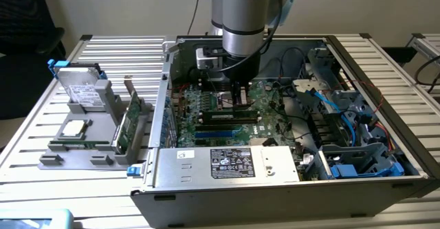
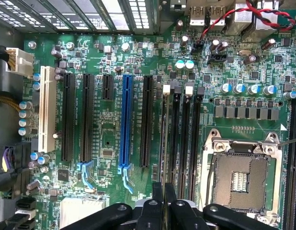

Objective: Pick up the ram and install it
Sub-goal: 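Insert the ram into the slot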

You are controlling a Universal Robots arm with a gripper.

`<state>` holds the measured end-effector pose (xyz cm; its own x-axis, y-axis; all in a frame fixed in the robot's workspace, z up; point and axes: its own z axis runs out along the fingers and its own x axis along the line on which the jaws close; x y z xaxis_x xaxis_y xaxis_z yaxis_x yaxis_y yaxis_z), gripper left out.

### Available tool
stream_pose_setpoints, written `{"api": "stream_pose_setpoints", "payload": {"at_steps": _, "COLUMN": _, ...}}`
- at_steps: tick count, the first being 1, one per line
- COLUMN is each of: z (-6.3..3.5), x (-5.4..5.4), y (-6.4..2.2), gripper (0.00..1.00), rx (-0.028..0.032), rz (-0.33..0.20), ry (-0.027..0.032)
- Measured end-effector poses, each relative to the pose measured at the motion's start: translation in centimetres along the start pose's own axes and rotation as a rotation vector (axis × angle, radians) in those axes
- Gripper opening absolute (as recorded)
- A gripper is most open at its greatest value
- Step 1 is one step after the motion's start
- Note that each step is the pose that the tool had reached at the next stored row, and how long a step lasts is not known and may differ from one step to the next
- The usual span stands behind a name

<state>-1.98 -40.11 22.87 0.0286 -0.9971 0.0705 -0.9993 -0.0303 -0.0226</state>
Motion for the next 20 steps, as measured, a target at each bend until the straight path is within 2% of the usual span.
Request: {"api": "stream_pose_setpoints", "payload": {"at_steps": 20, "z": 0.08, "x": 0.0, "y": 0.01, "gripper": 0.13, "rx": 0.0027, "rz": 0.0, "ry": 0.0035}}
